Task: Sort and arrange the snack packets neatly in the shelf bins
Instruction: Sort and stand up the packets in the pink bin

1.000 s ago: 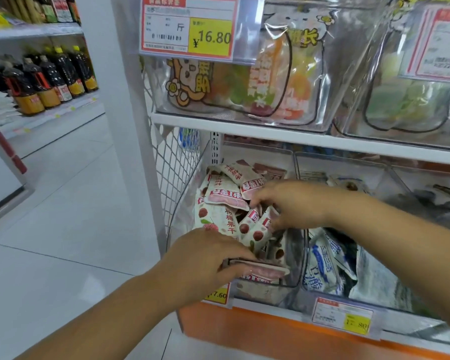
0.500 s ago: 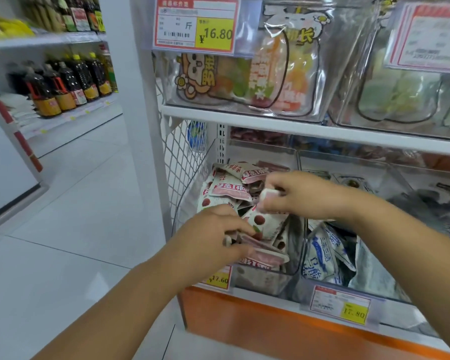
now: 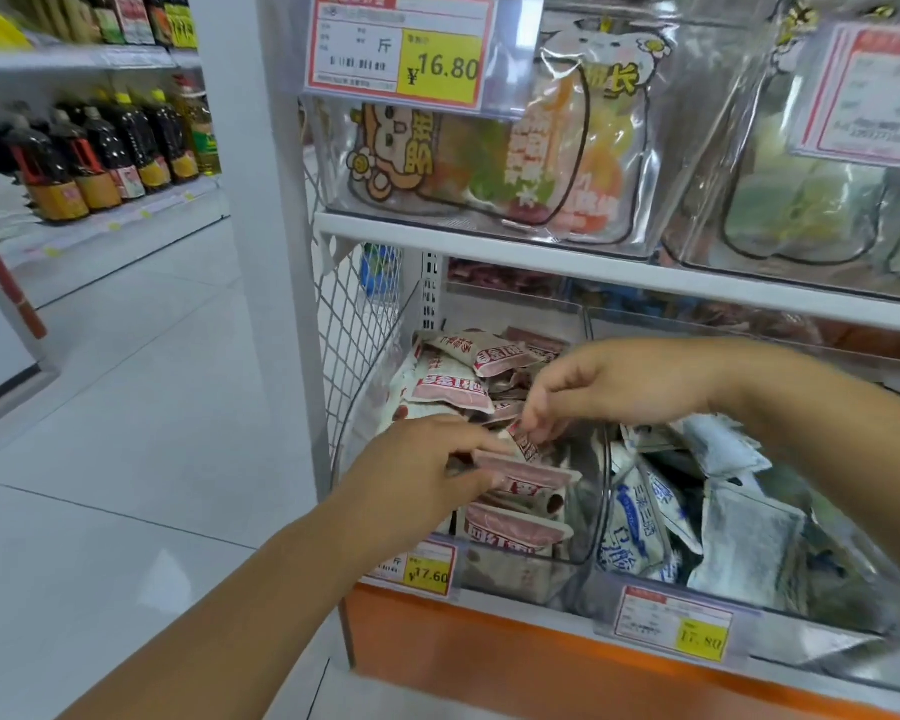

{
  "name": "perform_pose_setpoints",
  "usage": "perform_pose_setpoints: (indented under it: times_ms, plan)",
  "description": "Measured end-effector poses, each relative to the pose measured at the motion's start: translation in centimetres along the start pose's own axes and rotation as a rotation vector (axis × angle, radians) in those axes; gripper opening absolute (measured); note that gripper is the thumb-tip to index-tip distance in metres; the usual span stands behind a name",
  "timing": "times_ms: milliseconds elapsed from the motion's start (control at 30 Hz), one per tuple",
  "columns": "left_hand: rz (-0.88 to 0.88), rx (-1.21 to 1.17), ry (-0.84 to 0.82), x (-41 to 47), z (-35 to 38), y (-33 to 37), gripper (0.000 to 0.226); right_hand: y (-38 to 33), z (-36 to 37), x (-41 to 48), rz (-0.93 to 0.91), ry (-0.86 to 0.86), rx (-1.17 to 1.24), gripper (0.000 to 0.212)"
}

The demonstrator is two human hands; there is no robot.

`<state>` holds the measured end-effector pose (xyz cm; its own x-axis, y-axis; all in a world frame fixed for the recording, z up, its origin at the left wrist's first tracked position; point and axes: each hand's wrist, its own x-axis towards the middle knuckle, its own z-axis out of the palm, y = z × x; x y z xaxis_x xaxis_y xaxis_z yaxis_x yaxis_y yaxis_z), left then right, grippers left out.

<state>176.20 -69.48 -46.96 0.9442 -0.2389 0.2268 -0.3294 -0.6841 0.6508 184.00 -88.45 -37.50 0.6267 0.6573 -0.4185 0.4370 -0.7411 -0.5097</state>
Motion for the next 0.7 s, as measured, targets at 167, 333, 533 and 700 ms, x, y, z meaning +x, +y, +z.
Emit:
perform_pose_setpoints:
  times_ms: [167, 333, 533, 700]
  plan:
    - [0.042, 0.047, 0.092, 0.6, -1.5, -1.2, 0.015, 0.0, 0.6, 1.3, 0.082, -0.137, -0.462, 0.024]
    - [0.085, 0.115, -0.024, 0.5, -2.2, -1.8, 0.016, -0.2, 1.3, 3.5, 0.171, -0.361, -0.643, 0.038]
    - [0.042, 0.15, -0.107, 0.5, -2.4, -1.8, 0.019, -0.4, 1.1, 3.4, 0.227, -0.41, -0.645, 0.03]
    - [0.029, 0.15, -0.108, 0.3, -2.2, -1.9, 0.02, 0.6, -0.1, 1.4, 0.14, -0.265, -0.51, 0.022]
